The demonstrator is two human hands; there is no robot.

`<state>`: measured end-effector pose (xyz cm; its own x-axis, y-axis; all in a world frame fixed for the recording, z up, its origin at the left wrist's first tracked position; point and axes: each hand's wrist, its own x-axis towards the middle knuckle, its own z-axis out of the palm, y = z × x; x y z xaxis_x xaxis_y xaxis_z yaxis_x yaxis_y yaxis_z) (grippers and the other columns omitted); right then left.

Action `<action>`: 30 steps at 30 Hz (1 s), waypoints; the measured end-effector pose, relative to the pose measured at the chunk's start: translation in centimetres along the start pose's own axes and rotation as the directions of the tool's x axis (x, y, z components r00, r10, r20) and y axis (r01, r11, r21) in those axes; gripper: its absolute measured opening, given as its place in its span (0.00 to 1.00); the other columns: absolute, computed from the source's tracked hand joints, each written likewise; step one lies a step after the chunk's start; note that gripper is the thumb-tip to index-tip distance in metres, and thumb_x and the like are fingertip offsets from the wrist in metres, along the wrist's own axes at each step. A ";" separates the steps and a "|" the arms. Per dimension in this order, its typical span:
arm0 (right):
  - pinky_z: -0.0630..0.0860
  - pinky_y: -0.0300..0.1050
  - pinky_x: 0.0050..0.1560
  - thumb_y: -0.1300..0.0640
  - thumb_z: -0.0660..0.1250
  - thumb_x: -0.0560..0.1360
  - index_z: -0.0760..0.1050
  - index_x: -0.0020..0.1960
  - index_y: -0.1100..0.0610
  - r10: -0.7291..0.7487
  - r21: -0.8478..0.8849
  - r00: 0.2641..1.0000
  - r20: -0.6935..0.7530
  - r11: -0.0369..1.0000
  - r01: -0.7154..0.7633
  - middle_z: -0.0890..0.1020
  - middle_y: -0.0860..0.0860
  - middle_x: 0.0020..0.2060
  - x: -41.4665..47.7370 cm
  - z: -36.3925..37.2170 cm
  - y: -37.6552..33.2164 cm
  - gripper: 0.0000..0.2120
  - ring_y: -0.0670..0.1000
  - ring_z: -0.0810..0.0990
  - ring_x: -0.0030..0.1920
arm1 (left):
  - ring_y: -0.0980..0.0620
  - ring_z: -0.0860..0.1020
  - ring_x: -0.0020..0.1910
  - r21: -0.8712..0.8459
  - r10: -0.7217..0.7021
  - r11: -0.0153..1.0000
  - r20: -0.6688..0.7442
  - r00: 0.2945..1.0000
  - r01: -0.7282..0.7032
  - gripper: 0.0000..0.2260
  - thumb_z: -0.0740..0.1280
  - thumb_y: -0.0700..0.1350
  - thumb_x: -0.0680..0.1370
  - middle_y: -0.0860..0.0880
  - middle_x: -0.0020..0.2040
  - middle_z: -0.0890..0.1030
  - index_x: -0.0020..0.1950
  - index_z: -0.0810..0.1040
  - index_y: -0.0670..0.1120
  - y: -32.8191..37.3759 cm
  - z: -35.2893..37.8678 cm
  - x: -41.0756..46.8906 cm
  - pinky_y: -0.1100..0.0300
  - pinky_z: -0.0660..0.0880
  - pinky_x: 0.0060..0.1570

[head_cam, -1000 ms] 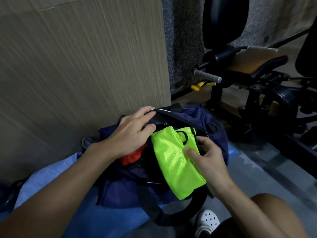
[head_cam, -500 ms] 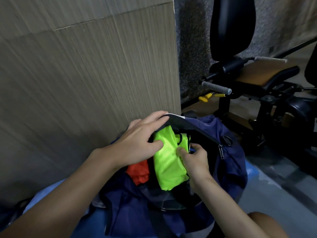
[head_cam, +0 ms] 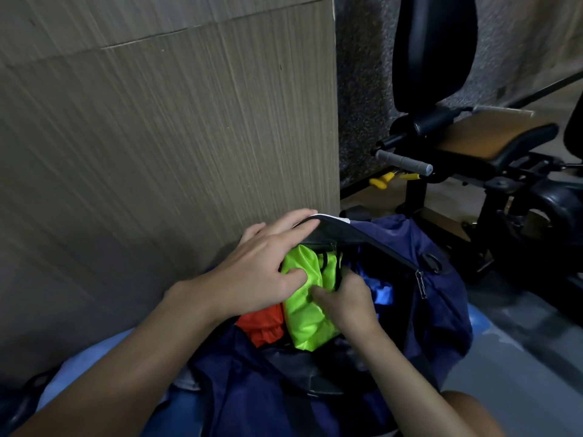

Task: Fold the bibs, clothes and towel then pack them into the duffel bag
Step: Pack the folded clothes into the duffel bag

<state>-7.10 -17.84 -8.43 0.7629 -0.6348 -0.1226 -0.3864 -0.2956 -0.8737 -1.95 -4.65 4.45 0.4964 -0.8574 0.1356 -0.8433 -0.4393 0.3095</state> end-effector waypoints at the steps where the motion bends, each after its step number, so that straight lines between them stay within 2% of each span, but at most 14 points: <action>1: 0.73 0.44 0.49 0.50 0.74 0.68 0.75 0.57 0.61 -0.037 -0.041 0.999 -0.011 0.998 0.036 0.80 0.57 0.51 -0.3 -0.3 0.1 0.22 0.59 0.79 0.53 | 0.66 0.56 0.75 0.000 -0.005 1.000 0.005 1.000 0.005 0.38 0.54 0.57 0.68 0.64 0.78 0.56 0.79 0.61 0.53 0.0 0.0 -0.1 0.45 0.54 0.76; 3: 0.72 0.47 0.61 0.51 0.74 0.69 0.74 0.62 0.60 -0.161 -0.112 0.985 -0.066 0.982 0.153 0.77 0.57 0.58 -1.2 -1.0 0.2 0.25 0.59 0.76 0.59 | 0.66 0.56 0.76 -0.001 -0.006 1.000 0.006 1.000 0.006 0.38 0.53 0.58 0.67 0.64 0.78 0.55 0.79 0.61 0.53 0.1 0.1 -0.3 0.45 0.53 0.76; 6: 0.65 0.52 0.71 0.51 0.69 0.71 0.76 0.64 0.57 -0.461 -0.260 0.875 -0.146 0.872 0.416 0.74 0.55 0.66 -3.0 -1.6 0.0 0.22 0.57 0.71 0.67 | 0.65 0.56 0.76 0.005 0.001 1.000 0.011 1.000 -0.001 0.38 0.54 0.58 0.68 0.63 0.78 0.56 0.79 0.61 0.51 0.2 0.3 -0.5 0.44 0.54 0.75; 7: 0.63 0.52 0.72 0.49 0.65 0.73 0.77 0.63 0.56 -0.544 -0.296 0.828 -0.139 0.820 0.489 0.74 0.54 0.67 -3.6 -1.8 -0.3 0.21 0.56 0.69 0.70 | 0.65 0.56 0.76 0.004 -0.001 1.000 0.017 1.000 0.001 0.38 0.54 0.57 0.68 0.63 0.78 0.55 0.79 0.61 0.51 0.3 0.3 -0.6 0.45 0.54 0.75; 9: 0.53 0.54 0.76 0.42 0.56 0.76 0.75 0.67 0.53 -0.633 -0.368 0.774 0.007 0.718 0.591 0.70 0.51 0.72 -4.3 -1.8 -0.9 0.25 0.54 0.59 0.76 | 0.66 0.55 0.76 0.003 -0.006 1.000 0.027 1.000 0.006 0.37 0.55 0.57 0.69 0.64 0.78 0.55 0.80 0.61 0.51 0.4 0.1 -0.7 0.45 0.53 0.76; 10: 0.47 0.56 0.77 0.38 0.52 0.77 0.70 0.72 0.51 -0.624 -0.407 0.769 0.137 0.673 0.618 0.64 0.49 0.76 -4.4 -1.8 -1.0 0.29 0.53 0.51 0.79 | 0.67 0.55 0.75 0.003 -0.013 1.000 0.032 0.999 0.013 0.36 0.56 0.55 0.70 0.64 0.78 0.54 0.80 0.60 0.51 0.5 0.0 -0.8 0.46 0.53 0.76; 12: 0.36 0.60 0.76 0.32 0.47 0.77 0.53 0.79 0.47 -0.507 -0.488 0.774 0.379 0.602 0.633 0.47 0.48 0.80 -4.0 -1.3 -0.3 0.35 0.52 0.35 0.78 | 0.69 0.54 0.74 0.005 -0.027 1.000 0.049 0.998 0.026 0.35 0.58 0.52 0.71 0.65 0.78 0.53 0.80 0.59 0.52 0.6 -0.1 -0.9 0.47 0.51 0.76; 14: 0.33 0.62 0.74 0.29 0.44 0.75 0.40 0.80 0.46 -0.384 -0.547 0.790 0.479 0.573 0.610 0.37 0.47 0.79 -3.4 -0.5 0.9 0.39 0.51 0.28 0.76 | 0.68 0.53 0.75 0.010 -0.021 1.000 0.059 0.998 0.021 0.35 0.58 0.52 0.71 0.65 0.78 0.52 0.80 0.58 0.53 0.6 -0.2 -0.9 0.47 0.51 0.76; 16: 0.35 0.62 0.74 0.31 0.43 0.74 0.36 0.79 0.46 -0.332 -0.569 0.815 0.475 0.590 0.573 0.34 0.47 0.78 -2.7 0.4 1.6 0.39 0.50 0.27 0.75 | 0.67 0.53 0.76 0.013 -0.007 1.000 0.062 0.998 0.006 0.36 0.56 0.54 0.70 0.66 0.78 0.52 0.80 0.58 0.53 0.5 -0.2 -0.9 0.46 0.50 0.77; 24: 0.40 0.59 0.75 0.36 0.47 0.80 0.41 0.80 0.49 -0.335 -0.566 0.856 0.394 0.646 0.513 0.37 0.49 0.79 -0.8 2.0 0.8 0.35 0.50 0.32 0.77 | 0.65 0.52 0.77 0.011 0.003 1.000 0.082 0.997 -0.004 0.36 0.58 0.50 0.70 0.66 0.78 0.52 0.80 0.58 0.52 0.3 -0.5 -1.5 0.46 0.49 0.77; 26: 0.41 0.62 0.74 0.35 0.47 0.78 0.48 0.80 0.49 -0.391 -0.596 0.855 0.341 0.614 0.518 0.45 0.51 0.80 -1.1 2.3 0.6 0.34 0.52 0.38 0.79 | 0.66 0.50 0.77 0.009 0.000 1.000 0.098 0.995 -0.001 0.37 0.58 0.48 0.70 0.66 0.78 0.51 0.80 0.58 0.51 0.4 -0.6 -1.6 0.46 0.48 0.77; 28: 0.44 0.62 0.74 0.35 0.47 0.76 0.63 0.75 0.49 -0.526 -0.591 0.814 0.246 0.585 0.556 0.60 0.52 0.77 -1.8 2.1 0.2 0.33 0.54 0.50 0.79 | 0.66 0.50 0.77 0.015 0.006 1.000 0.100 0.995 -0.008 0.37 0.58 0.49 0.70 0.65 0.79 0.51 0.80 0.57 0.51 0.5 -0.5 -1.6 0.45 0.47 0.77; 29: 0.45 0.60 0.74 0.35 0.48 0.75 0.67 0.73 0.49 -0.568 -0.565 0.795 0.214 0.592 0.575 0.65 0.52 0.75 -2.0 2.0 0.0 0.32 0.53 0.54 0.78 | 0.66 0.50 0.77 0.021 0.011 1.000 0.100 0.995 -0.013 0.37 0.58 0.49 0.70 0.65 0.79 0.51 0.80 0.57 0.51 0.4 -0.5 -1.7 0.45 0.47 0.77; 30: 0.45 0.57 0.75 0.36 0.48 0.76 0.67 0.73 0.49 -0.579 -0.541 0.786 0.217 0.599 0.590 0.66 0.51 0.75 -2.2 1.7 0.0 0.31 0.52 0.54 0.78 | 0.66 0.50 0.77 0.024 0.016 1.000 0.100 0.995 -0.018 0.37 0.58 0.49 0.70 0.64 0.79 0.51 0.80 0.57 0.51 0.4 -0.3 -1.7 0.44 0.47 0.76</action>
<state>-7.88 -15.26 -8.97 0.9358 -0.1733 0.3071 -0.0617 -0.9379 -0.3414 -3.08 -3.25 4.65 0.4601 -0.8867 0.0457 -0.8569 -0.4300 0.2845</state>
